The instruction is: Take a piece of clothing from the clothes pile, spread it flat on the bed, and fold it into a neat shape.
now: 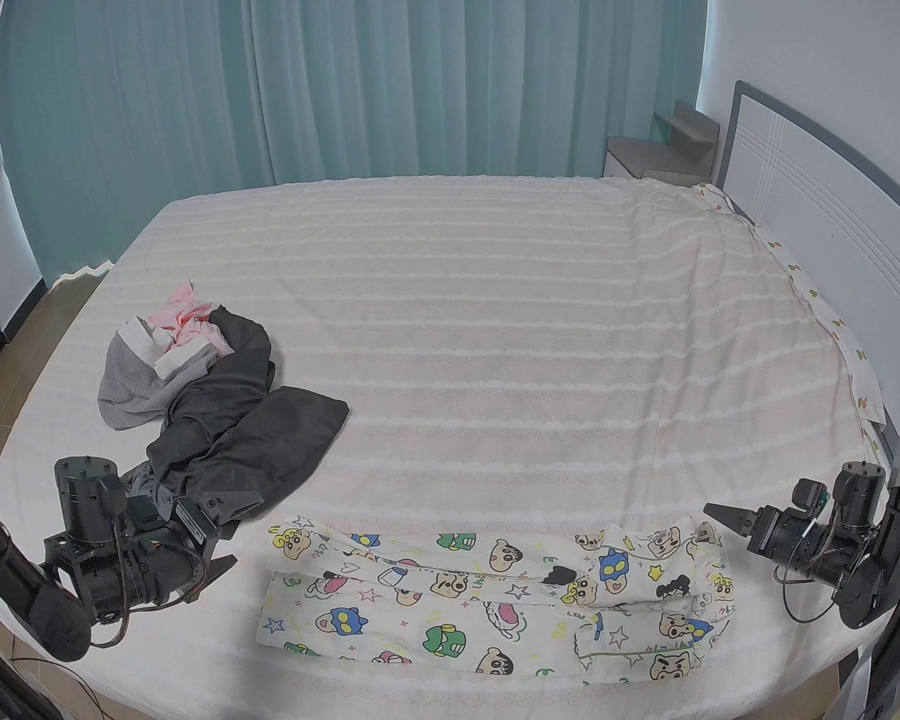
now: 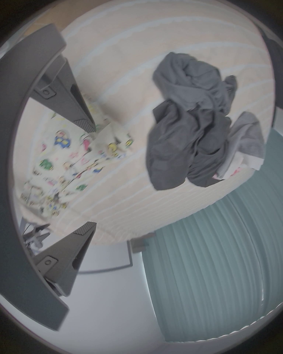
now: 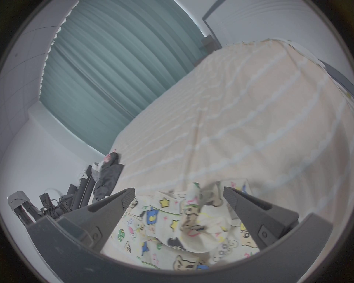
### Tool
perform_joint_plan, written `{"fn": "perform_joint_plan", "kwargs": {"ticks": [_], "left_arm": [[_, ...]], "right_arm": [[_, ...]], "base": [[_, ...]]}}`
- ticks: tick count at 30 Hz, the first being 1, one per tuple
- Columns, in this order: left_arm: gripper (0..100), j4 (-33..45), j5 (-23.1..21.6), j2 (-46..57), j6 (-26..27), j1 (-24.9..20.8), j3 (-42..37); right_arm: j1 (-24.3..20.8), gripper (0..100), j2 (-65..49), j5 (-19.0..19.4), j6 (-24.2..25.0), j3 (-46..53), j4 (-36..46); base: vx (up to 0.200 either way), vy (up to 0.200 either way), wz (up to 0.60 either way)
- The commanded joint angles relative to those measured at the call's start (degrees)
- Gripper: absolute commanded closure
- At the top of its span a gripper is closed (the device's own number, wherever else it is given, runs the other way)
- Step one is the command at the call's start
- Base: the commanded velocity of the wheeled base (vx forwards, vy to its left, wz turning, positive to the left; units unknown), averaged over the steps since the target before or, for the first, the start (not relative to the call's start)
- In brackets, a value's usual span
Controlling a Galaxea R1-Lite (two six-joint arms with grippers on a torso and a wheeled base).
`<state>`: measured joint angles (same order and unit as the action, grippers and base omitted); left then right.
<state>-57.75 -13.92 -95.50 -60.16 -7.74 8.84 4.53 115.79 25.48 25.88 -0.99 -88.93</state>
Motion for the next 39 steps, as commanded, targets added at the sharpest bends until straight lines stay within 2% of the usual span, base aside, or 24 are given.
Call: {"fn": "perform_joint_plan", "kwargs": {"ticks": [1,2,4,8,11,15,18,23,33,39], "left_arm": [[0,0.0,-6.6,8.8,-4.2,0.8,-3.2],[0,0.0,-9.8,10.2,-4.4,0.9,-5.1],[0,0.0,-12.1,10.9,-4.4,1.0,-6.0],[0,0.0,-12.4,11.8,-4.4,1.1,-7.1],[0,0.0,-12.6,11.7,-4.4,1.1,-7.6],[0,0.0,-12.7,11.2,-4.4,1.1,-7.7],[0,0.0,-12.8,11.0,-4.4,1.1,-7.7],[0,0.0,-12.8,10.3,-4.4,1.1,-7.5],[0,0.0,-12.8,10.2,-4.4,1.0,-7.5],[0,0.0,-12.8,10.2,-4.4,1.0,-7.5]], "right_arm": [[-5.2,0,-8.0,-0.1,0.4,1.0,-0.5],[-9.0,0,-7.9,-0.4,0.5,0.7,-0.5],[-12.4,0,-7.1,-2.1,0.7,-0.1,-0.5],[-17.6,0,-0.6,-7.9,2.5,-3.8,-0.5],[-19.1,0,4.4,-8.9,4.0,-5.2,-0.5],[-18.5,0,10.4,-9.0,6.2,-6.0,-0.8],[-15.8,0,12.4,-8.9,6.4,-6.2,-0.7],[-15.0,0,15.5,-9.0,6.4,-6.1,-0.8],[-13.7,0,14.6,-9.1,6.4,-5.9,-0.8],[-12.9,0,7.6,-9.0,6.4,-5.4,-0.8]], "base": [[0.0,0.0,0.0],[0.0,0.0,0.0],[0.0,0.0,0.0],[0.0,0.0,0.0],[0.0,0.0,0.0],[0.0,0.0,0.0],[0.0,0.0,0.0],[0.0,0.0,0.0],[0.0,0.0,0.0],[0.0,0.0,0.0]]}}
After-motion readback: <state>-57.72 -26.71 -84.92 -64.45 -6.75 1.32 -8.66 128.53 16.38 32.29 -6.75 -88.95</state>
